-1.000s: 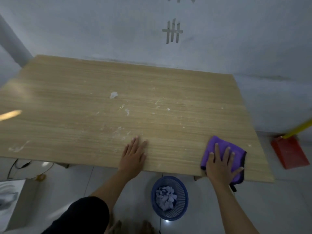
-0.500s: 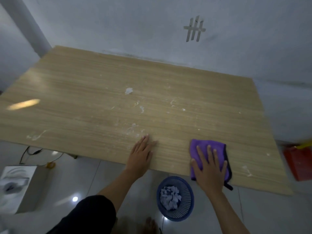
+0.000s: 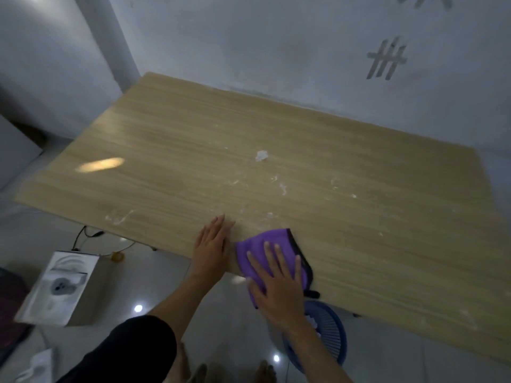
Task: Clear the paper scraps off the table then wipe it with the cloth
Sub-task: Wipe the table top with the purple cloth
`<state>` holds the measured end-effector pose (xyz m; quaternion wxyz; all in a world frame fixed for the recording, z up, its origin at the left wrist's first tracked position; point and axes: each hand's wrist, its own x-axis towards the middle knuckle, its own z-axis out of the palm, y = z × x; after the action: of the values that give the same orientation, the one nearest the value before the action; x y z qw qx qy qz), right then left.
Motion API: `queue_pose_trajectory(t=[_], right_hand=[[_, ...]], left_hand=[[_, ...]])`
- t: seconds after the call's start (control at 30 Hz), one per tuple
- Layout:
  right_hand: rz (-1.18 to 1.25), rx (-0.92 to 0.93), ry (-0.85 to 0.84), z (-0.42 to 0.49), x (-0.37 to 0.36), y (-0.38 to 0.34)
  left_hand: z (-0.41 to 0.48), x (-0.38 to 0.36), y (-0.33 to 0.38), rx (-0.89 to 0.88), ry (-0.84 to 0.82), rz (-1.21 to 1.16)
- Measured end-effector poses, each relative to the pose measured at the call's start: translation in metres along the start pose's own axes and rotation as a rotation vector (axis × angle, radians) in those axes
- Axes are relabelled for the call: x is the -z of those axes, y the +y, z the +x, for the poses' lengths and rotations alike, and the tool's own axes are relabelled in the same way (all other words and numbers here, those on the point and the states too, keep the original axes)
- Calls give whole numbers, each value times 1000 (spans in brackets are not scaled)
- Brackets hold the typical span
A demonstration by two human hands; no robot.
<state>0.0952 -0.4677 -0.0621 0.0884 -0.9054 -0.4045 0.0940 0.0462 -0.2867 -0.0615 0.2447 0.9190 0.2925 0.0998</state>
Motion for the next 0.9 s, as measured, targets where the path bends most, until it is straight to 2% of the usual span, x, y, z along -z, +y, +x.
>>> queue_pose_trajectory(t=[0.07, 0.17, 0.27, 0.33, 0.53, 0.63, 0.77, 0.9], right_hand=[[5, -79, 10, 2, 4, 18], [37, -334, -32, 33, 18, 37], [19, -474, -66, 73, 26, 26], [10, -449, -58, 95, 21, 4], [-7, -162, 47, 91, -14, -116], [-38, -80, 33, 72, -26, -132], [-30, -186, 55, 93, -20, -128], [-7, -321, -13, 151, -13, -157]], left_hand=[[3, 13, -21, 11, 13, 8], [5, 31, -51, 31, 25, 8], [4, 45, -77, 52, 51, 1], [2, 52, -91, 56, 62, 4], [-1, 67, -134, 79, 83, 0], [3, 79, -157, 86, 98, -6], [10, 101, -189, 133, 132, -22], [13, 120, -220, 208, 156, -34]])
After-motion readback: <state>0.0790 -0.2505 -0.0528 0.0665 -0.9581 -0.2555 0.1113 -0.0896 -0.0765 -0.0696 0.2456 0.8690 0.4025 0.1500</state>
